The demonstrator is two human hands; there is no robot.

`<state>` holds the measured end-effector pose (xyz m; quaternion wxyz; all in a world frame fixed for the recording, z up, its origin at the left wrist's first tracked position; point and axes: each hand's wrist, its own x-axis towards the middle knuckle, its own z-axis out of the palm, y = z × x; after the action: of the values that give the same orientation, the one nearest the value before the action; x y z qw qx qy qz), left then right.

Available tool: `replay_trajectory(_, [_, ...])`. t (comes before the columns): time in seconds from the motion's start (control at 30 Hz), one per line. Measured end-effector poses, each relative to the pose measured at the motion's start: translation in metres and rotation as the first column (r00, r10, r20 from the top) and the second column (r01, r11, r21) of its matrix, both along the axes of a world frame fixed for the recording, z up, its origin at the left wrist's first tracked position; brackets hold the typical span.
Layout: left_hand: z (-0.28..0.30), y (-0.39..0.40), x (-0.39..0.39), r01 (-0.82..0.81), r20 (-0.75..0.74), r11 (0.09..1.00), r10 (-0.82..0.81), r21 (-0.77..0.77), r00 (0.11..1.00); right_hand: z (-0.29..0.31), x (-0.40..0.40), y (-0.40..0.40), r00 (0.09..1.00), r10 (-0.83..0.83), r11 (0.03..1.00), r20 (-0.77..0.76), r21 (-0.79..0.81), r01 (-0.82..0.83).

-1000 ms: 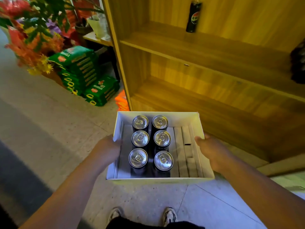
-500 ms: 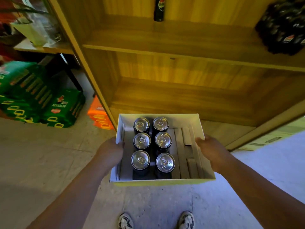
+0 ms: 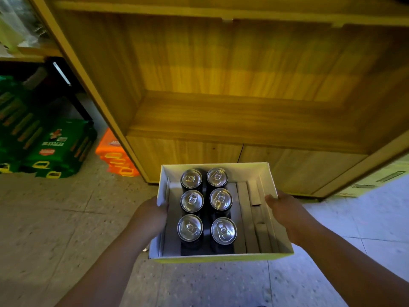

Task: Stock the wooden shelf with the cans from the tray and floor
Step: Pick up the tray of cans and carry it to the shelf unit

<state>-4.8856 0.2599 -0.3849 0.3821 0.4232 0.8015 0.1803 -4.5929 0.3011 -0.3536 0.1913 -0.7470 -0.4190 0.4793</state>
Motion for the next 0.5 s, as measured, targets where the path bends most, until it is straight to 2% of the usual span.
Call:
replay_trajectory(0.2, [-0.120, 0.008, 0.005, 0.036, -0.008, 0.999, -0.036, -0.004, 0.999, -0.116, 0.006, 0.003, 0.999, -0.023, 0.998, -0.028, -0.065, 0.021])
replay_trajectory(0.5, [-0.308, 0.034, 0.007, 0.014, -0.049, 0.995, -0.019, -0.098, 0.999, -0.310, 0.008, 0.021, 0.999, -0.002, 0.999, -0.041, -0.035, 0.001])
